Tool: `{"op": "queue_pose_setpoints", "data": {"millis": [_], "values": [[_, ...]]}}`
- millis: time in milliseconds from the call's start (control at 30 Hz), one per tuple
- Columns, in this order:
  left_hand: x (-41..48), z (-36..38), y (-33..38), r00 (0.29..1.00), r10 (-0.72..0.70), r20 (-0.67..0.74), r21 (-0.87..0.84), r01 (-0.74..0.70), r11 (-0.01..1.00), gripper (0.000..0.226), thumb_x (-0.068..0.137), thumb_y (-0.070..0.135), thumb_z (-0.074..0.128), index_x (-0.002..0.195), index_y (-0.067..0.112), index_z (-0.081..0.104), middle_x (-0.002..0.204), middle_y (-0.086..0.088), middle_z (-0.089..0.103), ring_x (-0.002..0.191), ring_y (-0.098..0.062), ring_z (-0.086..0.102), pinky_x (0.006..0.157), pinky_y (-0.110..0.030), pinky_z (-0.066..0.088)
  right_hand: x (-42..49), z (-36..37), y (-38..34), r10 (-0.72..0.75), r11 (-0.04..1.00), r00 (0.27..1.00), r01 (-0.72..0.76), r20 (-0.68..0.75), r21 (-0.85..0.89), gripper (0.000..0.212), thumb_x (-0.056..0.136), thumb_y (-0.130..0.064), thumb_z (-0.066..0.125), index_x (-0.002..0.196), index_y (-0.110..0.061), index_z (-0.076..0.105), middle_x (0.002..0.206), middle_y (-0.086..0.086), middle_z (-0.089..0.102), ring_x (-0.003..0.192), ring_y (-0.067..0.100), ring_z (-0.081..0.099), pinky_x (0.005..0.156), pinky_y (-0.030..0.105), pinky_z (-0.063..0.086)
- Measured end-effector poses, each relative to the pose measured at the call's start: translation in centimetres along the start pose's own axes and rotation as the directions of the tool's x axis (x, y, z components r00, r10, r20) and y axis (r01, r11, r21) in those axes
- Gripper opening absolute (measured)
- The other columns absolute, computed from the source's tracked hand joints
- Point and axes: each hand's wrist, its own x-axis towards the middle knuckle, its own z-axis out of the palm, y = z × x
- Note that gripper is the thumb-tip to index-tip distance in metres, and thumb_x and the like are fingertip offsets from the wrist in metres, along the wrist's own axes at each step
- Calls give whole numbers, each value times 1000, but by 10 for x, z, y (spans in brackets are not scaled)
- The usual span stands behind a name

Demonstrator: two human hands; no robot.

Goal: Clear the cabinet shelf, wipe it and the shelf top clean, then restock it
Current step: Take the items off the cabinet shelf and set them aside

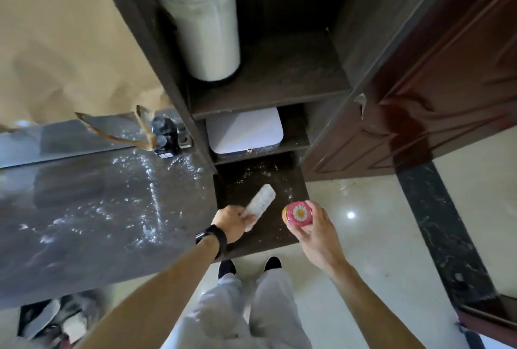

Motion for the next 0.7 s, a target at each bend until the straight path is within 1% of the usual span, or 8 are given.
{"op": "queue_pose_setpoints", "data": {"millis": [67,133,200,267,400,467,567,700], "values": [[-26,-12,-2,1000,6,-2,-183,-6,983,21,92,36,66,87,16,69,73,-1,67,61,-18,61,61,-30,51,-6,-18,-18,-14,993,999,19,-48,115,66,81,-49,74,134,-23,44,122,-3,54,102,8,57,79,3,42],[-46,-27,1,1000,21,-5,-395,-21,918,7,91,21,69,94,15,71,75,-4,66,60,-15,57,61,-28,52,-5,-33,-37,-42,971,996,60,-84,230,61,79,-48,76,128,-32,44,122,-5,57,104,9,62,83,14,52],[-65,-43,13,999,37,-38,-599,-52,799,16,90,10,69,106,7,70,81,-8,64,64,-15,56,61,-24,53,2,-45,-55,-113,946,989,135,-91,293,59,79,-43,78,126,-34,45,121,-4,59,103,8,64,85,22,56],[-74,-58,29,991,41,-128,-679,-118,725,14,91,7,68,104,6,68,82,-8,64,65,-14,57,60,-21,55,16,-54,-73,-195,928,973,224,-124,296,59,79,-39,80,127,-28,49,120,-4,61,104,8,63,88,24,55],[-67,-66,60,968,-73,-241,-797,-154,584,8,92,12,67,97,6,68,75,-6,60,61,-12,54,57,-17,54,52,-64,-102,-319,913,945,328,-77,241,59,79,-40,79,128,-25,51,115,-10,58,98,3,61,82,5,44],[-53,-70,72,964,-172,-202,-884,-104,455,4,90,11,69,90,7,67,71,-5,56,59,-11,52,55,-17,54,69,-63,-112,-381,905,923,383,-47,184,58,81,-42,77,129,-25,48,117,-9,55,101,5,58,79,2,39],[-36,-78,85,948,-272,-167,-969,-106,225,7,87,6,71,87,6,65,72,-4,56,61,-11,53,54,-17,54,89,-60,-128,-427,902,904,424,10,84,62,86,-44,72,136,-23,42,127,-3,52,111,12,55,85,16,42],[-23,-79,99,890,-443,-106,-963,-203,-177,6,94,8,63,95,2,63,80,-11,62,70,-18,63,63,-23,57,106,-54,-139,-428,904,903,427,37,31,65,89,-42,68,142,-23,36,138,3,49,124,18,52,94,24,43]]}}
